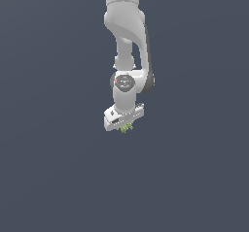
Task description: Pick up the object and move it to a goal position.
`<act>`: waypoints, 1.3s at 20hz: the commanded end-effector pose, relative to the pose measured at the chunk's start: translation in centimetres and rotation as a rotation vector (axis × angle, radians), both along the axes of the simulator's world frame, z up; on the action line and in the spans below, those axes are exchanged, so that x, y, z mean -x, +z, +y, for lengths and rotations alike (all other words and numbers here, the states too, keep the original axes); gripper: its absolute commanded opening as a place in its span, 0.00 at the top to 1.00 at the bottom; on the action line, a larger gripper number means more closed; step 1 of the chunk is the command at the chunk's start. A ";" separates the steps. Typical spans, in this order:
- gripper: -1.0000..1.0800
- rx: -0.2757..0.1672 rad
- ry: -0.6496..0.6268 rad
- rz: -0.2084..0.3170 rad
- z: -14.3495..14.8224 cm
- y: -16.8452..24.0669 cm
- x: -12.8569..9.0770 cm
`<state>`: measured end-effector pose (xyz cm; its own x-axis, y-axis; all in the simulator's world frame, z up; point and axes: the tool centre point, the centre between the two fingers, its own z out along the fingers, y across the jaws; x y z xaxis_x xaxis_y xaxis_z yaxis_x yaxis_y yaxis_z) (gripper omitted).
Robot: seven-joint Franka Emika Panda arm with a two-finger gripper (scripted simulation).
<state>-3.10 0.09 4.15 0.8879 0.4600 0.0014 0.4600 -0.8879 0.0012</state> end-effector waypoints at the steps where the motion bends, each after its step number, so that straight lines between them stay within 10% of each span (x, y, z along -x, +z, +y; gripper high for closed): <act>1: 1.00 0.000 0.000 0.000 0.0 0.0 0.0; 26: 1.00 0.000 0.000 0.002 12.3 8.6 -8.6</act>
<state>4.91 11.71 12.21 0.8872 0.4614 0.0016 0.4614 -0.8872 0.0004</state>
